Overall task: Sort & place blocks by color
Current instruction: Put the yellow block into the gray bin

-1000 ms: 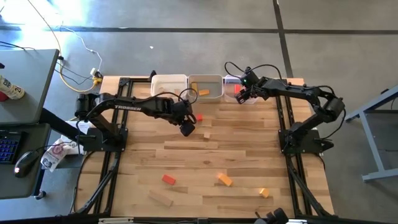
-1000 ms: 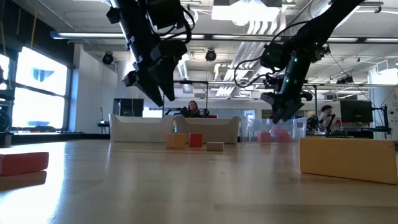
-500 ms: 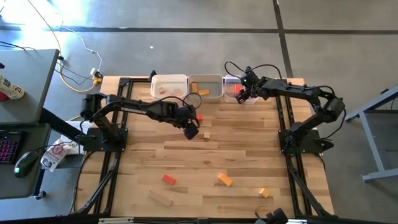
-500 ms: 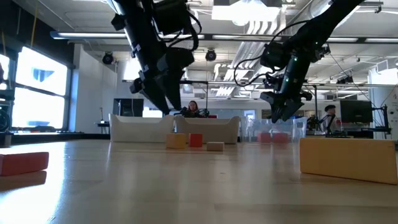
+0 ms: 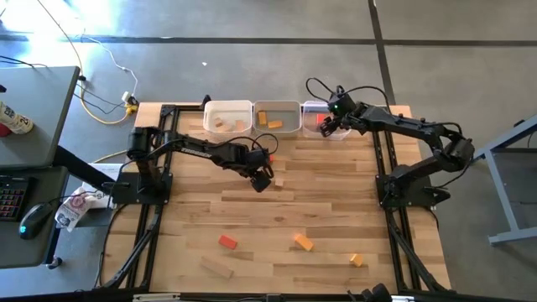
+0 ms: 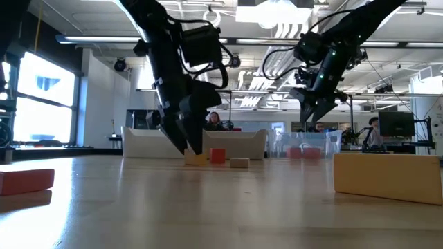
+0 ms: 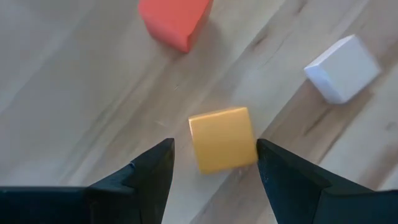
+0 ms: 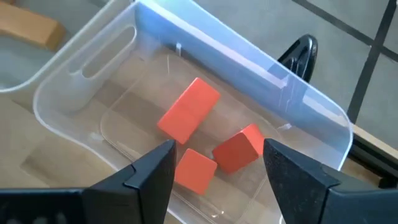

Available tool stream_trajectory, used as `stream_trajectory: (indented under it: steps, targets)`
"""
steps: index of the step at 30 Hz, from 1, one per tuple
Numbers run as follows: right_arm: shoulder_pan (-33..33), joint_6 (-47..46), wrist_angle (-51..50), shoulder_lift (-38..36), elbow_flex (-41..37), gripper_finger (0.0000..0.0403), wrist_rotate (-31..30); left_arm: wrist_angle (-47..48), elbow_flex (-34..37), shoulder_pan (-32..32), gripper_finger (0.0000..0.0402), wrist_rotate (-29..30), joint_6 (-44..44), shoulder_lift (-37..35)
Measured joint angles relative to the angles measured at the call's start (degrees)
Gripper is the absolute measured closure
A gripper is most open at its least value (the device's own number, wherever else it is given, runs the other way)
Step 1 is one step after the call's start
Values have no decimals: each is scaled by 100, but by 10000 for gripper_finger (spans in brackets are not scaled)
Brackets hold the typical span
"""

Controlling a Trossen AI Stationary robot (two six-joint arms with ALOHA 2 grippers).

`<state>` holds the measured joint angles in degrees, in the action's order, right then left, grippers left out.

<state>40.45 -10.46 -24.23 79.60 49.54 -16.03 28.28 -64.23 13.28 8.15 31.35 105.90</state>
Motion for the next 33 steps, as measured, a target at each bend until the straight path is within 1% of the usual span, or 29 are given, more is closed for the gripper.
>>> stream_trajectory:
  steps: [3,7,10,13,18,19,26,33]
  targets:
    - [0,0,1,-74,0,174,5,-79,0,2,188,-24,-14,149]
    - [-29,0,-11,-95,0,174,42,-320,0,2,188,61,-304,291]
    - [-117,0,-35,-95,0,174,80,-455,-2,2,198,135,-443,337]
    - [-262,0,-62,-95,0,174,216,-457,-2,22,224,150,-532,335]
    - [-607,-150,-190,-97,0,174,517,-410,-4,24,288,150,-823,328]
    - [-686,-169,-208,-97,0,174,600,-409,-4,24,296,149,-882,328]
    - [-1317,-513,-208,-97,0,174,985,-488,-4,63,296,221,-1246,283]
    - [-1932,-935,-179,-97,0,174,1010,-564,-3,363,296,258,-1515,190]
